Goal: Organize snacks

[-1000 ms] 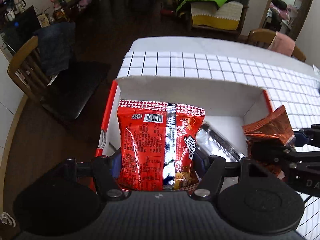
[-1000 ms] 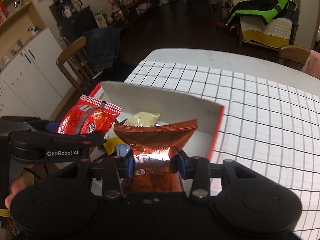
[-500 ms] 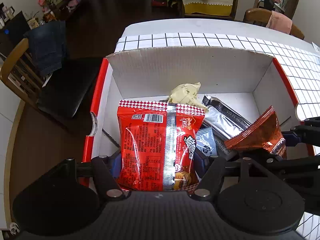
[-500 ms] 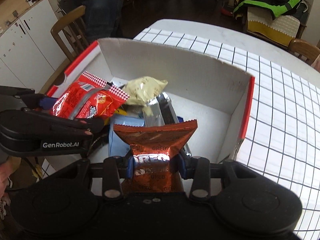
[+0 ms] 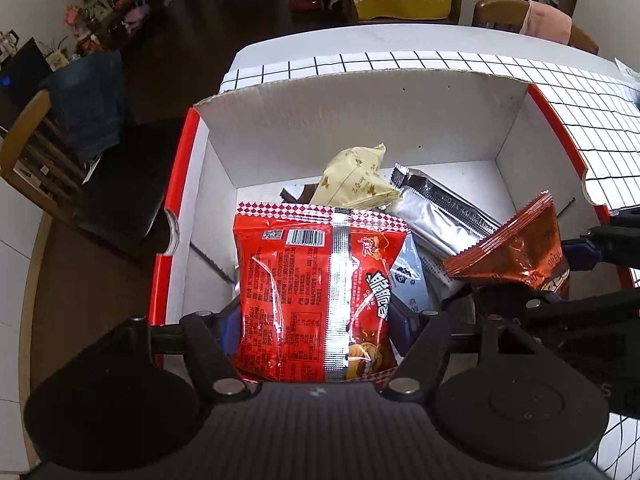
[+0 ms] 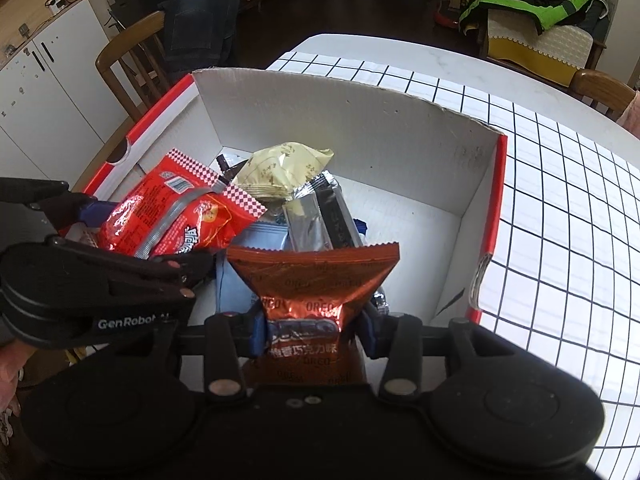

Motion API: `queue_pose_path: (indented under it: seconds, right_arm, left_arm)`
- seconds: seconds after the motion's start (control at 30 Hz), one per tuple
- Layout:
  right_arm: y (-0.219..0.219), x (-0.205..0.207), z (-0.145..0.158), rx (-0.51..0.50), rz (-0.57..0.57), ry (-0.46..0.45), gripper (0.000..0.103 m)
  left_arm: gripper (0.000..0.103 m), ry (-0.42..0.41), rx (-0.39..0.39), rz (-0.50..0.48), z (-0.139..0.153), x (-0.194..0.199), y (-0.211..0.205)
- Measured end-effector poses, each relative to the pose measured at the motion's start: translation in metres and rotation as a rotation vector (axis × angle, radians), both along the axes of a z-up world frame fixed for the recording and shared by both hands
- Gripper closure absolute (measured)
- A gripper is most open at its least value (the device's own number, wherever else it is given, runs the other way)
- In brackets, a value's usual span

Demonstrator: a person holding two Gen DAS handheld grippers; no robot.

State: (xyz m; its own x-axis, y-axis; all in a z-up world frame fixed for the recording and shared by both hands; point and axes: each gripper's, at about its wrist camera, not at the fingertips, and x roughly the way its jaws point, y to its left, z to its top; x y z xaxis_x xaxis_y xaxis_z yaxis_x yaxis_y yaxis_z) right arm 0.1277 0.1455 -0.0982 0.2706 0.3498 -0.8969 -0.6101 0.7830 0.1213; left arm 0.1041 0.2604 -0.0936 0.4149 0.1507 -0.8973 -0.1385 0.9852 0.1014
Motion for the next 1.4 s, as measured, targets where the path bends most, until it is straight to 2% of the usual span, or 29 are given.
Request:
queue_pose_path:
  seconds: [0.2,0.37,0.5,0.83,1.03,1.27,1.4]
  right_arm:
    - [-0.008,-0.004,0.005,0.034,-0.031,0.003,0.046]
    - [-0.016,-0.007,0.013,0.063,-0.047,-0.001,0.039]
    - [-0.025,-0.011,0.025,0.102,-0.068,-0.028,0.023]
    - [-0.046,-0.025,0.058,0.191,-0.080,-0.093,0.007]
    - [-0.061,-0.038,0.078,0.236,-0.079,-0.153,0.002]
    - [-0.076,-0.052,0.089,0.261,-0.066,-0.227,0.000]
    - [-0.087,-0.059,0.090,0.278,-0.089,-0.239,0.000]
  left_arm:
    - [0.030,-0.034,0.000,0.004,0.004,-0.007,0.001]
    - [0.026,-0.072,0.001,0.012,0.014,-0.012,0.000]
    - [0.025,-0.099,-0.011,0.014,0.023,-0.018,-0.001]
    - [0.020,-0.186,-0.030,0.025,0.051,-0.039,-0.007]
    - [0.020,-0.237,-0.046,0.027,0.066,-0.052,-0.012]
    - [0.015,-0.336,-0.014,0.011,0.082,-0.070,-0.026]
    - [0.001,-0.365,-0.038,0.011,0.088,-0.077,-0.031]
